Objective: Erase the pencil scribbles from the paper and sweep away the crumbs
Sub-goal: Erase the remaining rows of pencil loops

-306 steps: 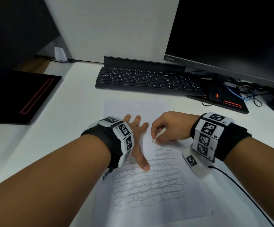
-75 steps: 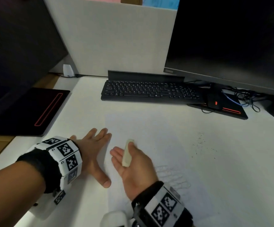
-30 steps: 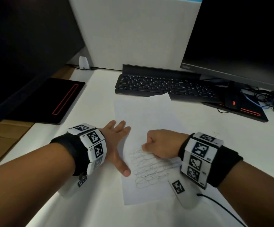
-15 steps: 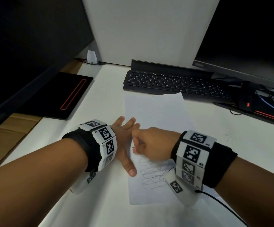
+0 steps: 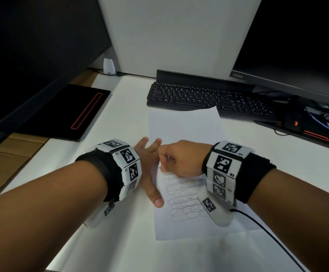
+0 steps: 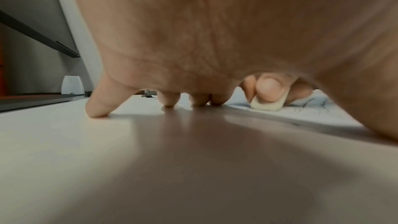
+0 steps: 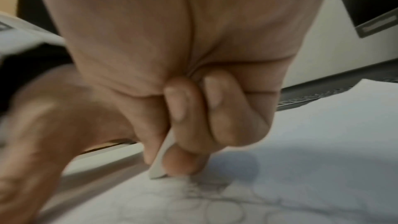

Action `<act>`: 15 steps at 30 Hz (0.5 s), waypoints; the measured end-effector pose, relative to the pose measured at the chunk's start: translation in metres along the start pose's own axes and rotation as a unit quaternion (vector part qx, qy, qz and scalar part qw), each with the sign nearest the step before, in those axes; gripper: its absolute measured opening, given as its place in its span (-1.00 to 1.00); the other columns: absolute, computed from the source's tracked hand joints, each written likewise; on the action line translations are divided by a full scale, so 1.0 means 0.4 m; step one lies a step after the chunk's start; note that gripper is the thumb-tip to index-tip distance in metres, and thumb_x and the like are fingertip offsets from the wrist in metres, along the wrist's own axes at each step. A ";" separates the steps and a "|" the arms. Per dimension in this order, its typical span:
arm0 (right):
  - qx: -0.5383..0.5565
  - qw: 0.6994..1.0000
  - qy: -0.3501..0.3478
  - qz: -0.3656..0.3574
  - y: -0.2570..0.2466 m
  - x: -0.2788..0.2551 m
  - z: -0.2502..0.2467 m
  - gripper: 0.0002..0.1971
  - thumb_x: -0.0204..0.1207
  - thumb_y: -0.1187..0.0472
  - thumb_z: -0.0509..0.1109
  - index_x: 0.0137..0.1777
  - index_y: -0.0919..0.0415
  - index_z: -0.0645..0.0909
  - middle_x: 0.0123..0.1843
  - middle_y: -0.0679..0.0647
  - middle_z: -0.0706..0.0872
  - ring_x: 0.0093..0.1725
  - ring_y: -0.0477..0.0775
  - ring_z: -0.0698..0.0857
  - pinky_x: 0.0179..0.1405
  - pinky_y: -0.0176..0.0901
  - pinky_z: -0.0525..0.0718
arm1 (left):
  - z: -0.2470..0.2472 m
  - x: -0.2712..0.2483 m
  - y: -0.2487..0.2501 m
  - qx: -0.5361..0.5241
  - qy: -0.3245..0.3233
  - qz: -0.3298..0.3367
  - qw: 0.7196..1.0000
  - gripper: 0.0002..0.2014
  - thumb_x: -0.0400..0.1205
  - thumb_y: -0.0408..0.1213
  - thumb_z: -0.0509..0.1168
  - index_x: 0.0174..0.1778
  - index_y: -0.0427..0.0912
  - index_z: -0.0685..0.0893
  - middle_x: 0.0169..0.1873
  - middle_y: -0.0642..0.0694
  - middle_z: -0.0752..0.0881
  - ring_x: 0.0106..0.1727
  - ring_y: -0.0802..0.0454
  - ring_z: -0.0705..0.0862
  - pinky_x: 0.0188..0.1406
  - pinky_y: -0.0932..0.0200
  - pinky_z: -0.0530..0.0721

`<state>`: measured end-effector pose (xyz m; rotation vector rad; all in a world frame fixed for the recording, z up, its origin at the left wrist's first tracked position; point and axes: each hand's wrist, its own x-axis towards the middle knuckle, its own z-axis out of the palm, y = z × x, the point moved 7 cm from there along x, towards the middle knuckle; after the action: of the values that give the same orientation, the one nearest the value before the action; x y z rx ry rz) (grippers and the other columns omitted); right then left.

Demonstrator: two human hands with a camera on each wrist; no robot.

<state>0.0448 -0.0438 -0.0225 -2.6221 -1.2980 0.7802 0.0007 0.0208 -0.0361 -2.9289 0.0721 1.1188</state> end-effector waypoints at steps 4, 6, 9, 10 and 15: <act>0.009 0.998 -0.060 -0.031 -0.019 -0.017 0.035 -0.87 0.68 0.09 0.31 -0.07 0.10 0.52 -0.30 -0.08 0.62 -0.35 -0.16 0.58 -0.26 -0.28 0.49 | -0.004 -0.009 0.019 0.042 0.000 0.013 0.999 0.16 0.46 0.24 0.44 0.70 0.09 -0.31 0.66 0.04 -0.44 0.50 0.22 -0.49 0.52 -0.21 -0.28; 0.027 0.999 -0.028 -0.015 0.003 -0.010 0.014 -0.88 0.67 0.09 0.31 -0.01 0.13 0.58 -0.30 -0.05 0.67 -0.27 -0.11 0.65 -0.14 -0.17 0.61 | 0.004 0.010 0.000 0.015 0.004 0.004 1.000 0.23 0.37 0.28 0.50 0.69 0.20 -0.30 0.66 0.06 -0.45 0.60 0.03 -0.51 0.54 -0.36 -0.23; 0.010 1.000 0.010 -0.016 0.007 -0.005 0.005 -0.87 0.70 0.13 0.27 0.03 0.18 0.56 -0.32 -0.11 0.57 -0.24 -0.03 0.59 -0.13 -0.15 0.52 | 0.004 0.001 -0.003 0.007 0.000 0.002 1.000 0.20 0.37 0.27 0.51 0.69 0.25 -0.26 0.66 0.07 -0.45 0.61 -0.02 -0.50 0.54 -0.34 -0.24; 0.016 1.000 -0.005 -0.027 -0.001 -0.007 0.018 -0.88 0.70 0.11 0.27 -0.01 0.15 0.53 -0.35 -0.11 0.57 -0.29 -0.05 0.58 -0.17 -0.16 0.49 | 0.000 -0.008 0.008 0.024 -0.003 0.009 1.000 0.16 0.42 0.24 0.48 0.70 0.19 -0.26 0.66 0.05 -0.44 0.56 0.11 -0.52 0.53 -0.25 -0.29; 0.053 0.998 -0.021 -0.008 0.028 -0.002 0.017 -0.88 0.67 0.06 0.34 -0.05 0.08 0.58 -0.39 -0.07 0.68 -0.36 -0.08 0.66 -0.17 -0.21 0.56 | 0.003 0.007 -0.003 0.010 0.005 0.000 1.000 0.23 0.36 0.25 0.52 0.68 0.24 -0.30 0.66 0.07 -0.44 0.63 -0.05 -0.49 0.55 -0.35 -0.22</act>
<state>0.0491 -0.0523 -0.0318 -2.5234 -1.2500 0.8814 0.0020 0.0217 -0.0387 -2.9182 0.0838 1.0977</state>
